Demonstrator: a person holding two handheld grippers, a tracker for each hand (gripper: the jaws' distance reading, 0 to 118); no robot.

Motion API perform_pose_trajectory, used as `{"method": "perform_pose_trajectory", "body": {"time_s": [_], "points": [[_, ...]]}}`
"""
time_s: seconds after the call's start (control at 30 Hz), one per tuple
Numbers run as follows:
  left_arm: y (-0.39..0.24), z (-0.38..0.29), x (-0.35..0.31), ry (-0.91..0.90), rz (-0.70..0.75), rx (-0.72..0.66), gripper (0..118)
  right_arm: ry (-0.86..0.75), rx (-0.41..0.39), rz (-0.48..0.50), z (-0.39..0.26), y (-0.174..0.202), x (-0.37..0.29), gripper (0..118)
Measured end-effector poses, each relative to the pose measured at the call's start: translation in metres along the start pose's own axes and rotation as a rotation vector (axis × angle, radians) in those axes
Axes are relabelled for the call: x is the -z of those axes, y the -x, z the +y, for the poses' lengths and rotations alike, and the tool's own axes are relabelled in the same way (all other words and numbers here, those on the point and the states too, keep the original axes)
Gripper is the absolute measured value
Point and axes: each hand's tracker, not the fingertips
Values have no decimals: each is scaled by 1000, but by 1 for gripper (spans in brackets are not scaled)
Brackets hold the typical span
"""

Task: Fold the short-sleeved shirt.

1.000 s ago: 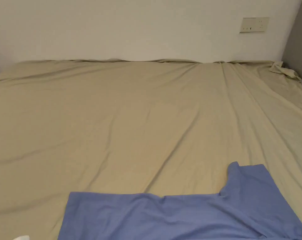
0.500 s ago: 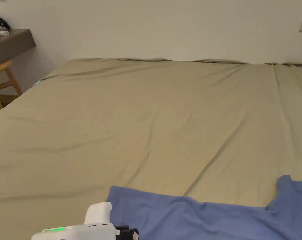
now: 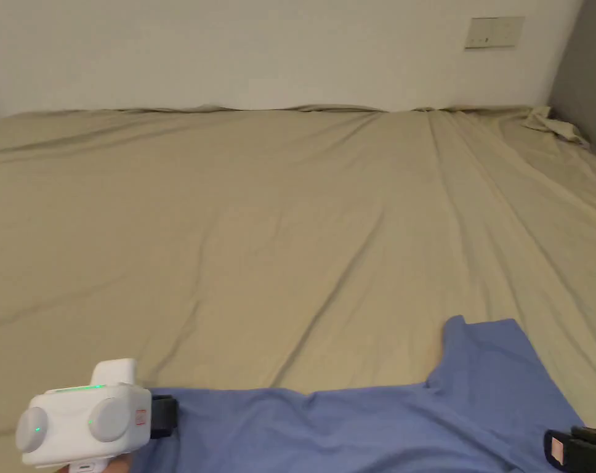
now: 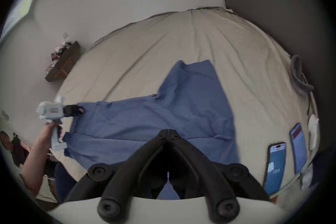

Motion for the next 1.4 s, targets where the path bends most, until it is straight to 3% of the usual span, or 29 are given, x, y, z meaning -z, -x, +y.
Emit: {"method": "perform_pose_trajectory", "body": {"time_s": [0.03,0.07,0.1,0.17,0.23,0.27,0.3,0.33,0.43,0.47,0.57,0.67,0.77,0.8,0.83,0.87,1.07,1.2,1.4], "points": [[-2,6,-10,-28,-27,-22,40,4,-11,-34,4,-7,3,2],[-6,11,-15,-9,-47,-37,13,12,-21,-45,13,-12,6,2],[-2,12,5,-1,-23,-33,5,17,-25,-53,18,-19,11,2],[6,19,-6,10,-215,-105,5,38,-44,-55,38,-36,25,2],[19,22,-8,-32,-240,-171,5,30,12,-50,58,-52,37,3],[26,26,-14,-77,-220,-182,5,28,35,-26,67,-59,46,15],[32,28,-19,-79,-212,-183,5,38,49,13,75,-65,56,79],[37,31,-21,-76,-218,-175,5,92,49,13,85,-77,81,118],[12,20,-52,-83,-237,-155,5,210,26,1,105,-90,123,118],[8,18,-54,-85,-238,-146,5,246,33,-50,106,-86,137,116],[5,27,-49,-76,-197,-109,5,294,19,-146,110,-96,172,93],[9,25,-47,-55,-222,-147,5,371,37,-222,99,-90,200,88],[14,31,-38,-42,-205,-128,5,313,6,-240,97,-70,177,80],[15,31,-38,-41,-203,-124,5,296,8,-228,98,-67,171,45],[15,32,-38,-40,-198,-121,5,260,-35,-283,99,-62,164,15],[16,33,-39,-37,-193,-120,5,258,-83,-315,102,-67,166,4],[32,32,-59,-44,-286,-106,5,160,9,-108,114,-84,109,3],[48,22,-99,-60,-304,-70,5,64,-111,-68,98,-61,35,3],[79,-24,-156,-46,-436,-51,5,123,-172,40,40,-43,-46,3]]}}
